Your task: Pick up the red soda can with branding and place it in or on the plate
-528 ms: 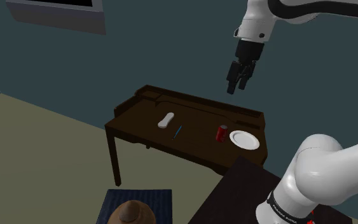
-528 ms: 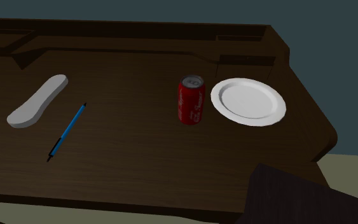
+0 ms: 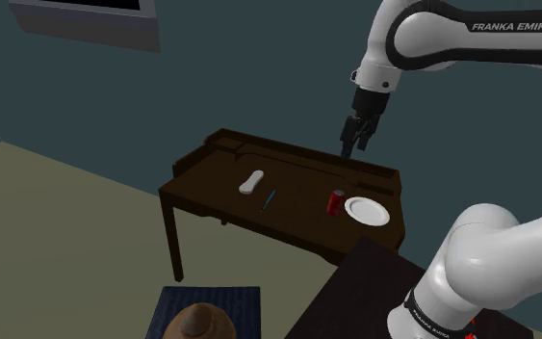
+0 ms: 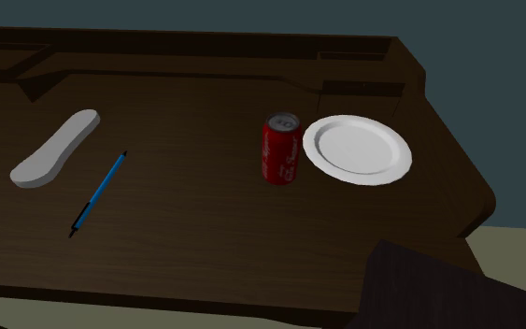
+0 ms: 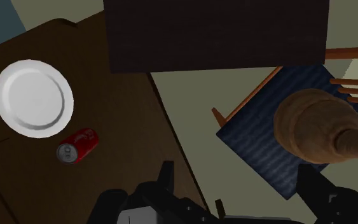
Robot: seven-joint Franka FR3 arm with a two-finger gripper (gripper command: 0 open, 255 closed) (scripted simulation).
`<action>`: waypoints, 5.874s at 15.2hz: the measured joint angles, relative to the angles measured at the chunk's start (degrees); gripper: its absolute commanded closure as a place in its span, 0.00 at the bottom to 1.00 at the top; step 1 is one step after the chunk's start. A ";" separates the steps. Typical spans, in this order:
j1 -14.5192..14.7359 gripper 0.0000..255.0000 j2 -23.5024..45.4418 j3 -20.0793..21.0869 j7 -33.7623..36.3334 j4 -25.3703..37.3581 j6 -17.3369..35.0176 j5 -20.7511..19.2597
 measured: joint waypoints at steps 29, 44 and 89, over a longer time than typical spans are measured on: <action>-4.66 0.00 48.60 -23.12 -31.74 0.20 48.95 7.02; -12.82 0.00 67.94 -16.90 -46.43 8.85 57.48 23.49; -19.05 1.00 56.02 -29.35 -55.98 11.46 43.30 13.92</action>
